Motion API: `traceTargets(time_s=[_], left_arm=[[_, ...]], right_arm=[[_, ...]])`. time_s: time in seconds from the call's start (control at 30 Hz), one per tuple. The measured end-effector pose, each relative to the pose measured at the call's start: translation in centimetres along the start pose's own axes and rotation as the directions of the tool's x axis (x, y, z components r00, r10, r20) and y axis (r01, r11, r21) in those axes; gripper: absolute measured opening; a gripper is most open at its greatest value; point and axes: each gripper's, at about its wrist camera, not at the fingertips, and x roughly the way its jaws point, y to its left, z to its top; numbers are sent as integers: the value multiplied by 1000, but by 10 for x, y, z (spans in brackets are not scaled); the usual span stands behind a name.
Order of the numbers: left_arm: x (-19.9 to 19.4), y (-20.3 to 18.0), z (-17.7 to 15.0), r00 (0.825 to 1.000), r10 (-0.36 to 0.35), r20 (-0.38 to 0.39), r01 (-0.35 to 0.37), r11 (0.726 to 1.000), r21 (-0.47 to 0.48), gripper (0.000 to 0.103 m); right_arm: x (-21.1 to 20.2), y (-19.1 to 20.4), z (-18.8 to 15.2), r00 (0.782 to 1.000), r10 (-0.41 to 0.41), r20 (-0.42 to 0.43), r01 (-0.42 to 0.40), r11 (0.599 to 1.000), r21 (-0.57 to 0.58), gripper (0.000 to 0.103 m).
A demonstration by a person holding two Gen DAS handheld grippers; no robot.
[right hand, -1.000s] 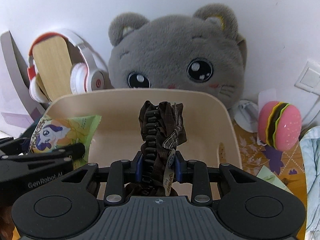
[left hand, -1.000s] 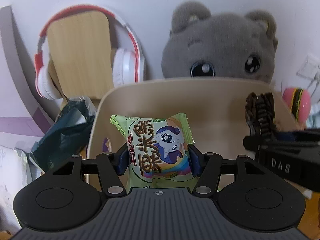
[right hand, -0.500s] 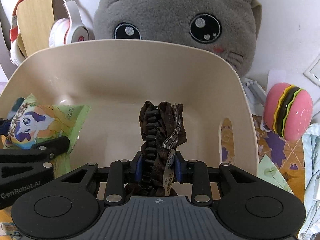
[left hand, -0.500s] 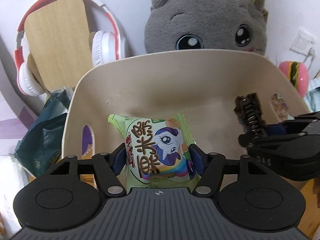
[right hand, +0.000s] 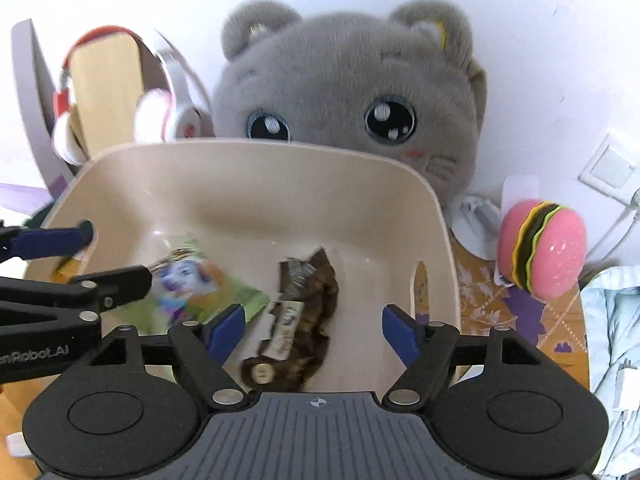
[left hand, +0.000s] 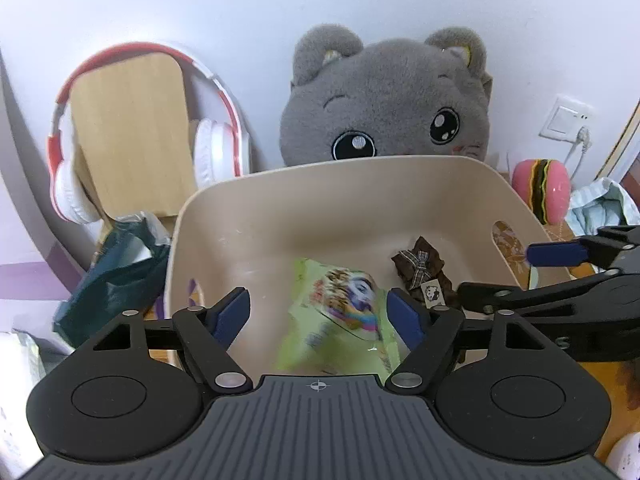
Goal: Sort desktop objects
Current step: 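Open both tools to drop the brown clip and green snack bag into the basket, then grasp the beige claw clip with the right tool while the left tool grasps the tissue pack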
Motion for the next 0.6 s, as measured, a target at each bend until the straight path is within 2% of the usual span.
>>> traceTargets(time_s=[0.1, 0.13, 0.2, 0.43, 0.6], left_arm=[[-19, -2, -4, 999, 12, 38, -13, 1000, 23, 81], [-25, -2, -6, 999, 12, 46, -13, 999, 29, 83], [-37, -3, -10, 998, 12, 58, -15, 999, 43, 85], [-70, 0, -25, 997, 7, 75, -12, 998, 65, 88], [-88, 14, -44, 998, 6, 61, -11, 996, 85, 90]], right_arm=[[-23, -3, -1, 999, 7, 32, -7, 1000, -4, 86], [-24, -1, 13, 999, 5, 41, -4, 1000, -11, 88], [-37, -1, 8, 998, 2, 67, 0, 1000, -30, 89], [-78, -6, -19, 995, -10, 104, 17, 997, -73, 98], [-85, -11, -44, 996, -30, 87, 39, 994, -105, 101]])
